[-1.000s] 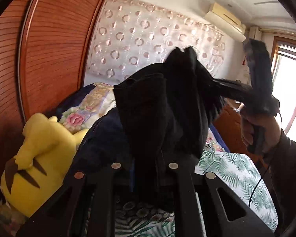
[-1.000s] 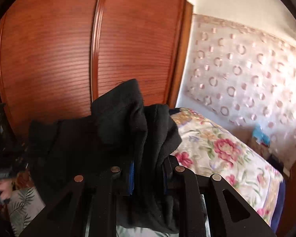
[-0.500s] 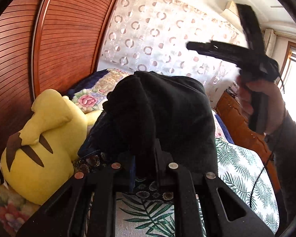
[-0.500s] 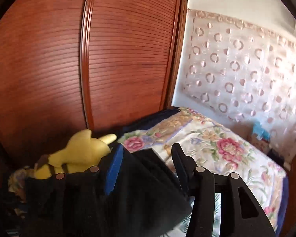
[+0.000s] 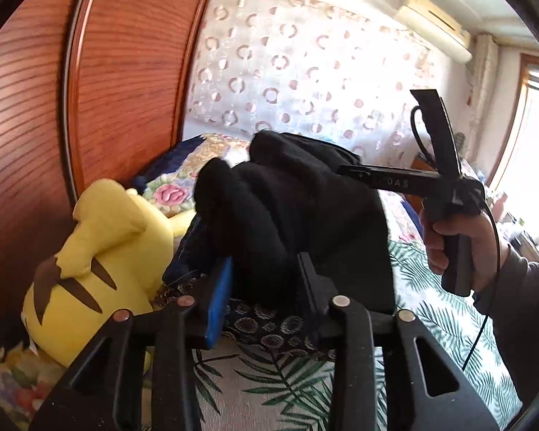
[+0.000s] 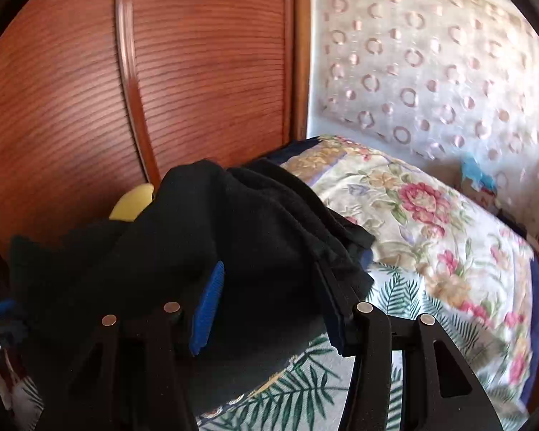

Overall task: Fold small clothes
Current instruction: 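Lower the shirt onto the folded clothes stack and open both grippers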

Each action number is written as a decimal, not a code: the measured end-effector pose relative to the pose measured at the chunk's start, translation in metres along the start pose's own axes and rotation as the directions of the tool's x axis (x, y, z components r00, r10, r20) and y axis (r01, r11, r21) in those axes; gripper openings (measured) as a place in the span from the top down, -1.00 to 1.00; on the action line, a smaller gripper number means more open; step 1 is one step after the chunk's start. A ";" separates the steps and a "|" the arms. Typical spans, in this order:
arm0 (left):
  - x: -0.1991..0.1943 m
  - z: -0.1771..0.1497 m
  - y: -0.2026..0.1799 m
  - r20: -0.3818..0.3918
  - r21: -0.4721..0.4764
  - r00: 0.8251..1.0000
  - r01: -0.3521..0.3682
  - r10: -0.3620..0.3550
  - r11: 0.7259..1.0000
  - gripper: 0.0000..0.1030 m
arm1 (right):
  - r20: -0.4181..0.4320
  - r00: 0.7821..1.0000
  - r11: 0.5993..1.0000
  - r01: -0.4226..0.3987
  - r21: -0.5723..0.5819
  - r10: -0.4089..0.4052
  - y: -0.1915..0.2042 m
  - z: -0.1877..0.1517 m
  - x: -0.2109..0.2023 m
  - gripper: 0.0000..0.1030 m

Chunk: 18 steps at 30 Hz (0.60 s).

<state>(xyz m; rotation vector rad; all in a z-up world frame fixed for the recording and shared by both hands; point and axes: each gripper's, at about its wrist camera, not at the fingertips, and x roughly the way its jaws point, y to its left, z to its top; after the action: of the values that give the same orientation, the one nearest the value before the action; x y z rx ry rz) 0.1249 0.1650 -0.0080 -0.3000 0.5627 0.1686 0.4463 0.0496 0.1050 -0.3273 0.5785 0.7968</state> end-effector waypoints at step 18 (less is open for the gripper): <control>-0.076 -0.006 -0.070 0.111 0.238 0.994 -0.015 -0.012 0.971 -0.66 | 0.147 0.983 0.988 0.094 0.119 -0.111 0.058 -0.140 -0.195 -0.13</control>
<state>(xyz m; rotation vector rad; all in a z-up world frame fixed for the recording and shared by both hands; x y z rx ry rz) 0.0754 0.0914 0.0450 -0.0561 0.4666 0.1165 0.2437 -0.0921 0.1069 -0.1901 0.4559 0.6804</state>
